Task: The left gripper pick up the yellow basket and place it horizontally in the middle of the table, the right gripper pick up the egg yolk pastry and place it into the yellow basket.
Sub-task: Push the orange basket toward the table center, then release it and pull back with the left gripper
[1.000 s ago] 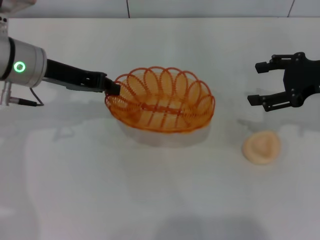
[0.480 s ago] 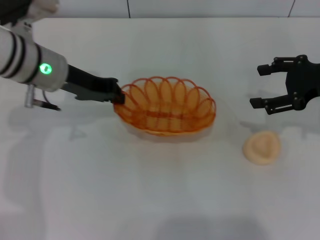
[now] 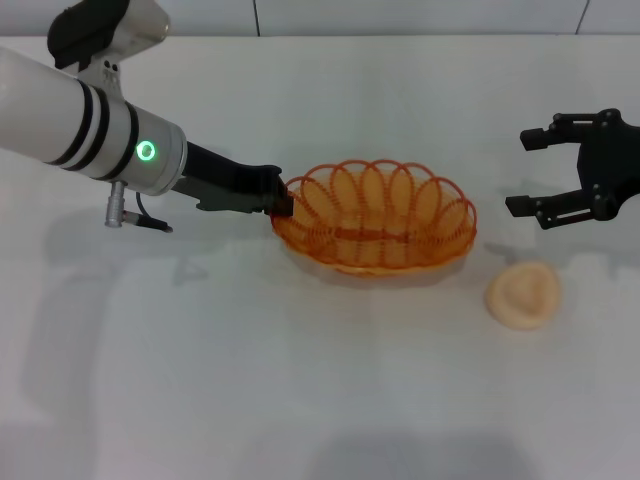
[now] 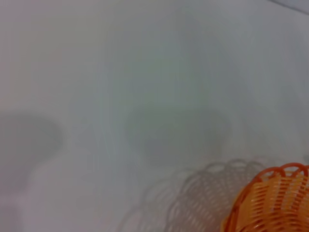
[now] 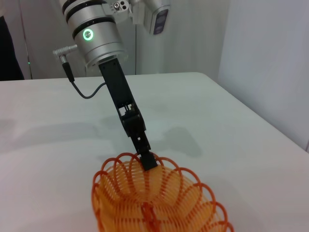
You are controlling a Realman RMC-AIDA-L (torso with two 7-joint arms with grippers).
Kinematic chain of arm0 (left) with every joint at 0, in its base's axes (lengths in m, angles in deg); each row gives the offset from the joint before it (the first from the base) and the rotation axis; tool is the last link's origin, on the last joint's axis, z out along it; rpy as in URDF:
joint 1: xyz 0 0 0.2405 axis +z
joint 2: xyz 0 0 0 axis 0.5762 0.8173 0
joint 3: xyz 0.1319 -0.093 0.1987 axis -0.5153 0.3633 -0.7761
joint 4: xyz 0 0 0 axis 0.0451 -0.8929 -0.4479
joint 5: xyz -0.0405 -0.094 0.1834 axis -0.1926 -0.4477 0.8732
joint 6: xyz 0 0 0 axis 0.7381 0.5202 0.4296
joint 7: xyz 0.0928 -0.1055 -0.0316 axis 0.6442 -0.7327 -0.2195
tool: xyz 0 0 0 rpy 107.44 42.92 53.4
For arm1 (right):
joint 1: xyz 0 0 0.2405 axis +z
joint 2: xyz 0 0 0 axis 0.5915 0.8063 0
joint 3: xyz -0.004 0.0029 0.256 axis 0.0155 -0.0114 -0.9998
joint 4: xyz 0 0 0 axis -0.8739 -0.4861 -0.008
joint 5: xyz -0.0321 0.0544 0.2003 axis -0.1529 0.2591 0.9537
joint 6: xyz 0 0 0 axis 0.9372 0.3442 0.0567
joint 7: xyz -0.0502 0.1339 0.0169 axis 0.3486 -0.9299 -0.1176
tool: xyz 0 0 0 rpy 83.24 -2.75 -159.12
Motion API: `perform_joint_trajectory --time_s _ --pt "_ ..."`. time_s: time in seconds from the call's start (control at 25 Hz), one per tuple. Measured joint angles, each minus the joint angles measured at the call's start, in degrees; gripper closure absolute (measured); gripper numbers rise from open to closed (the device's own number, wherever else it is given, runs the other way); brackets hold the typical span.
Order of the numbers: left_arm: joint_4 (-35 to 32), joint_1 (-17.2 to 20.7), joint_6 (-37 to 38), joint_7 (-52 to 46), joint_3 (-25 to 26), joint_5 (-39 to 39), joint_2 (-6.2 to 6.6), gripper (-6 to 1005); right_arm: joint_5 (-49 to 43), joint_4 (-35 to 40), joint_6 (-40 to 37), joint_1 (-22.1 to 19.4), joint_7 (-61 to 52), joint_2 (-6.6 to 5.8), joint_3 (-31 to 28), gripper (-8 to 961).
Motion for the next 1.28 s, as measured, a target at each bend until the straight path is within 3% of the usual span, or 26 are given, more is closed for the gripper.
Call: perform_joint_trajectory --time_s 0.68,1.12,1.28 --pt "-0.16 -0.22 -1.19 -2.25 -2.68 -0.13 0.23 912 -0.01 -0.02 0.44 -0.12 0.77 -0.07 0.0 98" --pt "-0.41 0.09 -0.33 -1.93 -2.68 -0.24 0.36 479 0.0 -0.02 0.58 -0.12 0.83 0.23 -0.01 99" --pt "-0.47 0.14 0.68 -1.12 -2.54 -0.24 0.58 415 0.0 -0.02 0.59 -0.12 0.73 0.22 -0.01 99"
